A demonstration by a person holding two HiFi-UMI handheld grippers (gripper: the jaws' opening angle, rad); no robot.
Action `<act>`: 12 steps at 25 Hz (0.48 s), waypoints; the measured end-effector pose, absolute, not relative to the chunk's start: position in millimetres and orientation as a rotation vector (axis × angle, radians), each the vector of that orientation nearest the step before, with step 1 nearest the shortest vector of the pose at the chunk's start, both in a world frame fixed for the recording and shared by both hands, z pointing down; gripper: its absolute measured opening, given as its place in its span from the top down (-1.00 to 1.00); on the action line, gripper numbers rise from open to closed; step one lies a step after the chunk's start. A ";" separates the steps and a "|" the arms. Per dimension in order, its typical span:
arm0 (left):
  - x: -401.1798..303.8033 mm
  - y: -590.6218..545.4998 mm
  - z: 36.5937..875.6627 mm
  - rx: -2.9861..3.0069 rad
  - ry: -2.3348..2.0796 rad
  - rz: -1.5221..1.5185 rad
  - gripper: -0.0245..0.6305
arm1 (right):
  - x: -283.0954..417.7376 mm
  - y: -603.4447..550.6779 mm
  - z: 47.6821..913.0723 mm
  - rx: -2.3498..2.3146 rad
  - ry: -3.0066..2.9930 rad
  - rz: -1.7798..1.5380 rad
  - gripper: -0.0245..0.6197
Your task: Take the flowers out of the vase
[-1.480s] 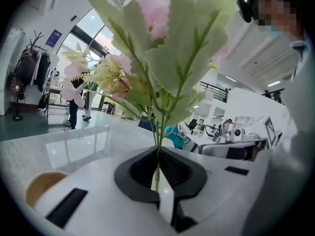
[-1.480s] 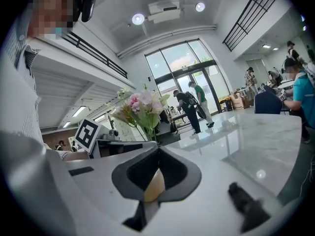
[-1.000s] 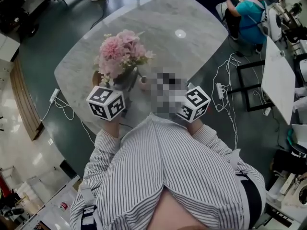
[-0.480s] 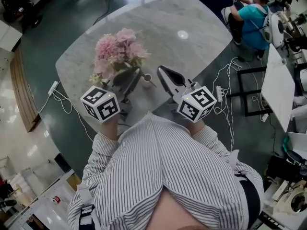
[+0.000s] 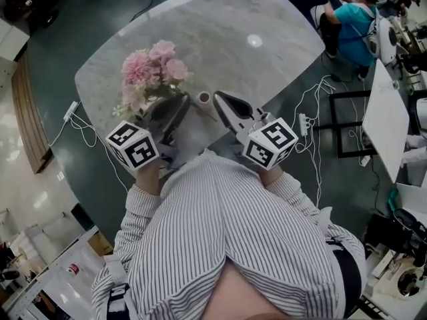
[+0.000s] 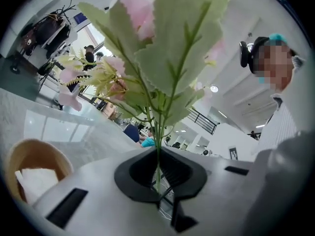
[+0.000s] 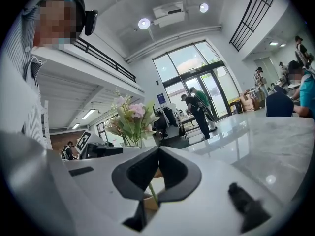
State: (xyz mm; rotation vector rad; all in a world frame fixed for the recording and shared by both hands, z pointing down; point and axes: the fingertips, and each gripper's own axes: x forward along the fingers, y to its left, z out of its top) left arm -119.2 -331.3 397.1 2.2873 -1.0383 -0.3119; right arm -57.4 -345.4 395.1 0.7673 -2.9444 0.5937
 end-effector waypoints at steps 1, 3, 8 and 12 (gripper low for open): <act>-118.2 -331.9 398.0 2.284 -1.039 -0.317 0.85 | -55.5 -347.3 394.6 0.782 -2.945 0.590 0.88; -117.0 -333.4 398.7 2.286 -1.045 -0.321 0.85 | -51.9 -351.2 392.4 0.812 -2.948 0.581 0.88; -115.6 -330.0 401.6 2.283 -1.060 -0.323 0.85 | -52.2 -345.2 397.8 0.801 -2.937 0.606 0.88; -116.1 -321.6 407.3 2.256 -1.069 -0.327 0.85 | -57.1 -328.3 406.8 0.763 -2.914 0.619 0.88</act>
